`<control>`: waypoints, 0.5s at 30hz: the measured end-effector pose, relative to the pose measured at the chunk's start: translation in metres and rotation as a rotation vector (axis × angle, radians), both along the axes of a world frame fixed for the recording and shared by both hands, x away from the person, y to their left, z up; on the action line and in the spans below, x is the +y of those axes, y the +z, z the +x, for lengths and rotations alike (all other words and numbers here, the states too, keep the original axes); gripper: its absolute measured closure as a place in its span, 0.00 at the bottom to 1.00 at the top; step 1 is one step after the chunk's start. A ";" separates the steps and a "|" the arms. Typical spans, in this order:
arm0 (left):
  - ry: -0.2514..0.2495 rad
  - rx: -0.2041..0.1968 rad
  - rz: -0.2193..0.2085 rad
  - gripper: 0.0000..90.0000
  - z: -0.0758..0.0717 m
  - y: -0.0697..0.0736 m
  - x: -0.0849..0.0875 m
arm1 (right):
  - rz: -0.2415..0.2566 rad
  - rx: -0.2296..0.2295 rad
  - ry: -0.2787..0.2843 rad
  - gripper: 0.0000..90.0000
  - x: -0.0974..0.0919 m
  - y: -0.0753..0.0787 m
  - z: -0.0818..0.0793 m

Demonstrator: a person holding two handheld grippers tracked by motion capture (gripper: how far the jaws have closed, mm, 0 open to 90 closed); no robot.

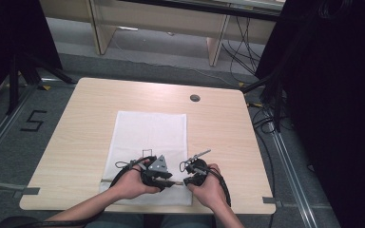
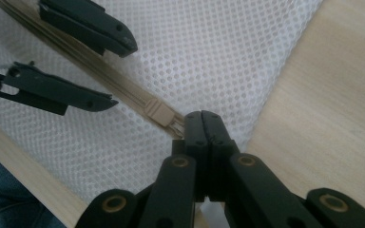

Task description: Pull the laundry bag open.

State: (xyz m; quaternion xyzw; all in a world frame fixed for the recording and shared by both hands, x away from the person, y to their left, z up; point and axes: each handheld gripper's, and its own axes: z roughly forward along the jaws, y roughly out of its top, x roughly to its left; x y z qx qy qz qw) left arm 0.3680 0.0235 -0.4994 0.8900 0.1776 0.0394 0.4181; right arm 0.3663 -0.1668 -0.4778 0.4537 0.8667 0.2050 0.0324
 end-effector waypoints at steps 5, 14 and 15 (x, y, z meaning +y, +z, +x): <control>-0.013 0.003 0.011 0.74 0.000 -0.002 -0.007 | -0.007 0.011 0.005 1.00 0.000 -0.003 0.001; -0.046 -0.006 0.032 0.79 0.000 -0.003 -0.016 | -0.002 0.000 0.017 1.00 -0.001 -0.005 0.002; -0.050 -0.009 0.036 0.80 0.000 -0.004 -0.018 | -0.004 0.009 -0.005 1.00 0.000 -0.004 0.001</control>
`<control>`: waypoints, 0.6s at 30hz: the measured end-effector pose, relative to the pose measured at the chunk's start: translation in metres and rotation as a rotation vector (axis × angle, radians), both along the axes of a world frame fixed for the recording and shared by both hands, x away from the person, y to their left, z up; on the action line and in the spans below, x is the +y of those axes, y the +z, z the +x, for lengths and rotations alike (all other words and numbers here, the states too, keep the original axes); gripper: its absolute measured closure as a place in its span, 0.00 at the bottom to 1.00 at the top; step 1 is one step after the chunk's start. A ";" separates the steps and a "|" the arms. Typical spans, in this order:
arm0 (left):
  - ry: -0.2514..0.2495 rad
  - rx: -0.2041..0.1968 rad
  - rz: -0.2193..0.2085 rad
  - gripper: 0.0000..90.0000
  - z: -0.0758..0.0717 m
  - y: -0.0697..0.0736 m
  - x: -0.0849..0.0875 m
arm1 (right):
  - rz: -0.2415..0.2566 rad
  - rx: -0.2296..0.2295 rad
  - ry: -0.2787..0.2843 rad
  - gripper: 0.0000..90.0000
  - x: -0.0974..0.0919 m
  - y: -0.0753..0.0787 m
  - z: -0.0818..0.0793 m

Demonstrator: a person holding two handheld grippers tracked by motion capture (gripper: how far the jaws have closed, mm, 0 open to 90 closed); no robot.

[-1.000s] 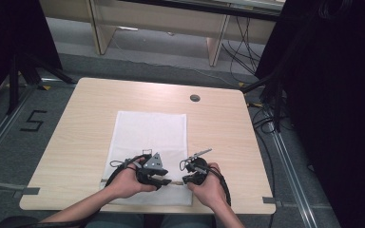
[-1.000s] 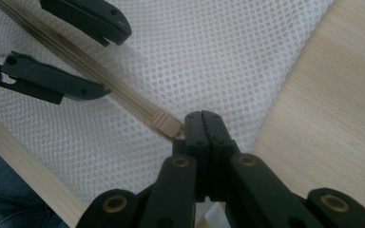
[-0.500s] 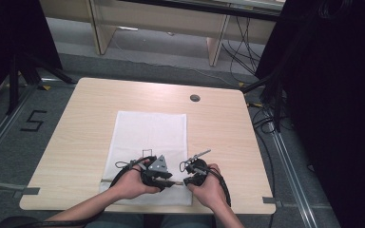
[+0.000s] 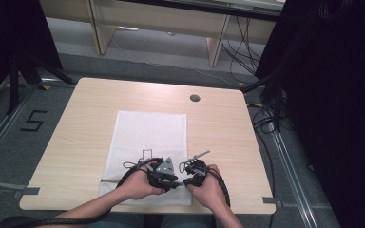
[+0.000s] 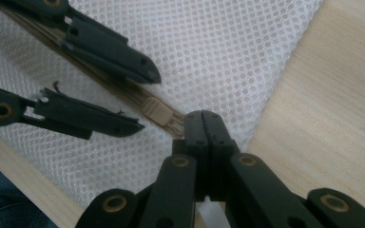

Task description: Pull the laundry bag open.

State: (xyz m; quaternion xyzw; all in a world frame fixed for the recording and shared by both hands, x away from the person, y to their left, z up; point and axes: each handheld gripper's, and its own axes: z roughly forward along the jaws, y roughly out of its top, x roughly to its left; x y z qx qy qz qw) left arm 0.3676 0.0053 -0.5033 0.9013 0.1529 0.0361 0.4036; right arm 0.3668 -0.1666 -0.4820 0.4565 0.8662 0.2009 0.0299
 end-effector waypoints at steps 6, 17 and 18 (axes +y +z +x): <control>-0.013 0.002 0.003 0.81 0.000 -0.003 -0.005 | -0.001 -0.015 0.016 1.00 0.000 -0.001 0.000; -0.003 0.018 0.003 0.86 0.002 -0.005 -0.007 | 0.002 -0.003 0.007 1.00 0.000 0.000 0.000; -0.005 0.018 0.004 0.87 0.002 -0.004 -0.007 | 0.005 -0.006 0.006 1.00 0.000 -0.001 0.000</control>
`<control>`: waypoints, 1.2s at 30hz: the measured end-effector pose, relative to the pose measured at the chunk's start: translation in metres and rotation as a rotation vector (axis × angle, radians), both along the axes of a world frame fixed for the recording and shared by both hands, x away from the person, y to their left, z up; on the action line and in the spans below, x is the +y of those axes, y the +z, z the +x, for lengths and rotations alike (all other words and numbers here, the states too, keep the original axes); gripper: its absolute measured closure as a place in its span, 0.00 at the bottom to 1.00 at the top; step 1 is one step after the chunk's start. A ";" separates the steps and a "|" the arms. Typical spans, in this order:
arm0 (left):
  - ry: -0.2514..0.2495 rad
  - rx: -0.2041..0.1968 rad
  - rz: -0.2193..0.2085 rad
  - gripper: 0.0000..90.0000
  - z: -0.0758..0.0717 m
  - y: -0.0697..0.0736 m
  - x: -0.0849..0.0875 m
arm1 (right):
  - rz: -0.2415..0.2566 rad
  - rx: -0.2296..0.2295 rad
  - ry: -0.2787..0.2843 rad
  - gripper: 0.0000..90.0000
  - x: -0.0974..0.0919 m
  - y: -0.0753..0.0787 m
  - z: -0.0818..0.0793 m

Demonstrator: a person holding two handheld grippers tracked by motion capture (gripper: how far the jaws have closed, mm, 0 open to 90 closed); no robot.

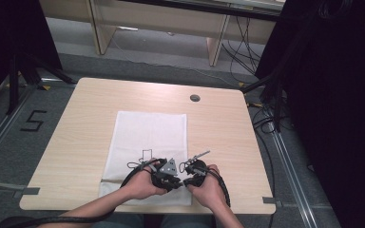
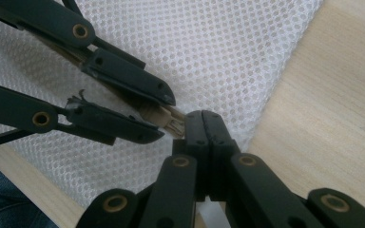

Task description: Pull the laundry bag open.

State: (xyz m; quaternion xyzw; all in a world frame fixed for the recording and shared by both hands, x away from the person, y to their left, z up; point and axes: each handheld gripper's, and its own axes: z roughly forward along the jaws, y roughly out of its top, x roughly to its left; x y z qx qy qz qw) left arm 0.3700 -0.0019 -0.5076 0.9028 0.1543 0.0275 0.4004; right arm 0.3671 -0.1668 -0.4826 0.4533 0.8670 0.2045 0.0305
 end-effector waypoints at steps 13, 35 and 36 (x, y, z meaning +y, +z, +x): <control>-0.017 -0.004 0.032 0.97 0.000 0.009 -0.003 | -0.003 0.006 0.009 1.00 0.000 0.000 0.000; 0.018 0.047 0.025 0.97 0.000 0.011 0.005 | -0.017 -0.003 0.014 1.00 0.001 0.000 0.000; 0.013 0.040 0.028 0.97 0.000 0.012 0.006 | -0.016 -0.001 0.012 1.00 0.002 0.000 0.000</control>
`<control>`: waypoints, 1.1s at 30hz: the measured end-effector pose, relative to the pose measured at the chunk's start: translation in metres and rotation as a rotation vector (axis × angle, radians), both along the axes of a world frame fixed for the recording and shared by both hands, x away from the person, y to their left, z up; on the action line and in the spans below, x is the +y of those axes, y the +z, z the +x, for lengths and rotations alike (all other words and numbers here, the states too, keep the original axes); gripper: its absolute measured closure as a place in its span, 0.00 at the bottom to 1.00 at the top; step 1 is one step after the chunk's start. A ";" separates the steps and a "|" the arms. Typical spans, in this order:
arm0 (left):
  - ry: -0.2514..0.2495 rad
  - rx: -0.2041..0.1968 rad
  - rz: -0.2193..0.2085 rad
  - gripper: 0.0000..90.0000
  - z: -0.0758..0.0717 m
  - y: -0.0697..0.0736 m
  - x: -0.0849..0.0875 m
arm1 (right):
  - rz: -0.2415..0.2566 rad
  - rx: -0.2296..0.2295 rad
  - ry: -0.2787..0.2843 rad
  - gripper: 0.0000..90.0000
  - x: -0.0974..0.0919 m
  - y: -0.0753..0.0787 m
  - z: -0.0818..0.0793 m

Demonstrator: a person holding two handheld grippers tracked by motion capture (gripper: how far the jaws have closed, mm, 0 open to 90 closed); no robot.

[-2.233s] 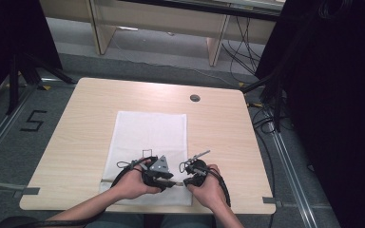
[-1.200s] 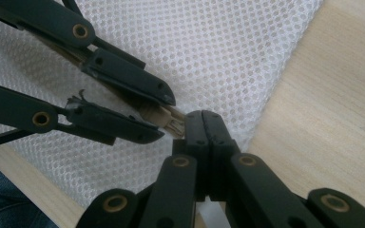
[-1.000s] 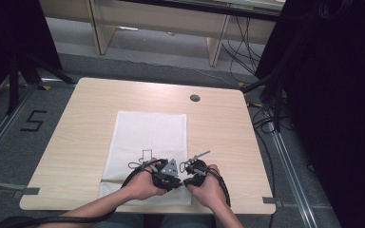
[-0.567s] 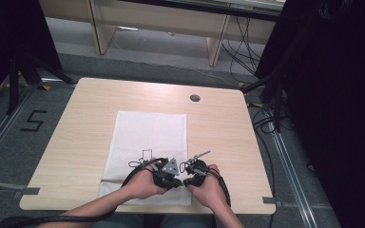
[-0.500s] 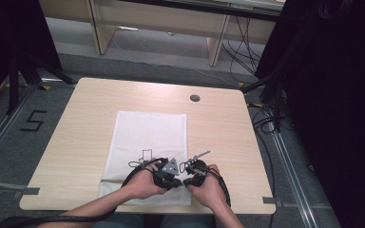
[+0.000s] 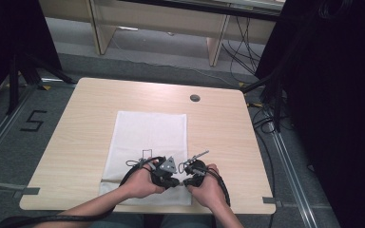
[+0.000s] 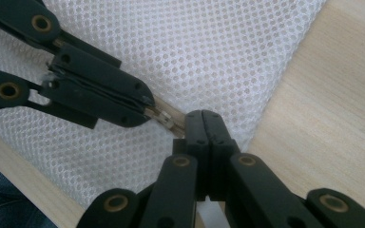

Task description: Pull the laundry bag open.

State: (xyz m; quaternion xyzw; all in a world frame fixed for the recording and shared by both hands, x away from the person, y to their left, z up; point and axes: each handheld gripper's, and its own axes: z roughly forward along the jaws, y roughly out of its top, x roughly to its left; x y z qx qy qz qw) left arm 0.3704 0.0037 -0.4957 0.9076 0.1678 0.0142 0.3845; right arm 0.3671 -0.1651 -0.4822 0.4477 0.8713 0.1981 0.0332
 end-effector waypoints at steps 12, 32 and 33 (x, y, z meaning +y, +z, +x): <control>0.001 -0.005 0.003 0.97 -0.002 0.001 0.001 | 0.004 0.002 -0.006 1.00 -0.001 0.000 0.000; -0.001 -0.013 0.003 0.97 -0.003 0.004 0.007 | 0.006 0.011 -0.013 1.00 -0.001 0.000 0.000; -0.002 -0.013 0.003 0.97 -0.003 0.004 0.007 | 0.006 0.011 -0.012 1.00 -0.001 0.000 0.000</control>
